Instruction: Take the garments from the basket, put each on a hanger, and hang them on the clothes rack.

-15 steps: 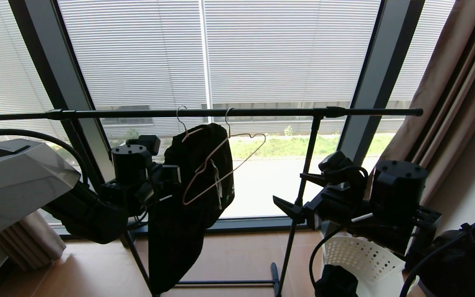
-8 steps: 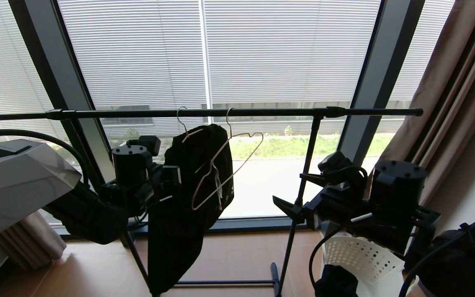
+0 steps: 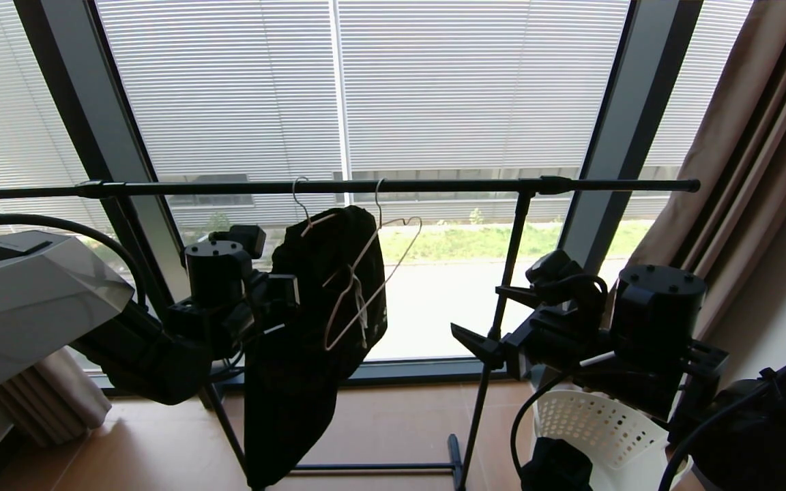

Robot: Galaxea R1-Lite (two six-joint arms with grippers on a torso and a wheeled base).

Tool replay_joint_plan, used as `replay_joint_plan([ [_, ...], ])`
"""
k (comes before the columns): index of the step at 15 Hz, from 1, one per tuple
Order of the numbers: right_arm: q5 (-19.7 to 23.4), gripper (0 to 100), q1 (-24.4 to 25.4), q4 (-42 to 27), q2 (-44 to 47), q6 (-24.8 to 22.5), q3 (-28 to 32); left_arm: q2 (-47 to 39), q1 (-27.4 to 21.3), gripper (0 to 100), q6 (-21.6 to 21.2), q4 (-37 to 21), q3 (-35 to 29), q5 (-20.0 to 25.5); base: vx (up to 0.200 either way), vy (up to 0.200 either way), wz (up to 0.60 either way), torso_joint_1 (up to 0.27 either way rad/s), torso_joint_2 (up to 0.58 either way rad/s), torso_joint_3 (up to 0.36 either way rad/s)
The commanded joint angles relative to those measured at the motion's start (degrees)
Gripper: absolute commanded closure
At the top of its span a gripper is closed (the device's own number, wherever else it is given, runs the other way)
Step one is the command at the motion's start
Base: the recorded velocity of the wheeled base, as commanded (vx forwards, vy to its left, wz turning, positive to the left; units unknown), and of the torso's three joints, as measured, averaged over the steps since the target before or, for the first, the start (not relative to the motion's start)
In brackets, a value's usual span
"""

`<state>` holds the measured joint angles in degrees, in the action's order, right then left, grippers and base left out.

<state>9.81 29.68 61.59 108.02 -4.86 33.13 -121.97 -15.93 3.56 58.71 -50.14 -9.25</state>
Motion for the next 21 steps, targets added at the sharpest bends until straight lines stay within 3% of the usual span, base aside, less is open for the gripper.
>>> replay_joint_plan([
  [1,0.0,0,0.0,0.0,0.1,0.0,0.0,0.2,-0.1,100,0.0,0.0,0.0,-0.1,0.0,0.0,0.0,0.0,0.0,0.0],
  [6,0.0,0,0.0,0.0,0.0,-0.1,-0.1,0.2,-0.1,100,0.0,0.0,0.1,-0.1,0.0,0.0,0.0,0.0,0.0,0.0],
  [7,0.0,0,0.0,0.0,0.0,-0.1,-0.1,0.2,-0.1,0,0.0,0.0,0.6,-0.1,0.0,0.0,0.0,0.0,0.0,0.0],
  [15,0.0,0,0.0,0.0,-0.1,-0.1,-0.2,0.4,-0.2,0,0.0,0.1,1.1,-0.1,0.0,0.0,0.0,0.0,0.0,0.0],
  [21,0.0,0,0.0,0.0,0.0,-0.1,0.0,7.7,-1.6,0,0.0,0.1,9.1,0.2,0.0,0.0,0.0,0.0,0.0,0.0],
])
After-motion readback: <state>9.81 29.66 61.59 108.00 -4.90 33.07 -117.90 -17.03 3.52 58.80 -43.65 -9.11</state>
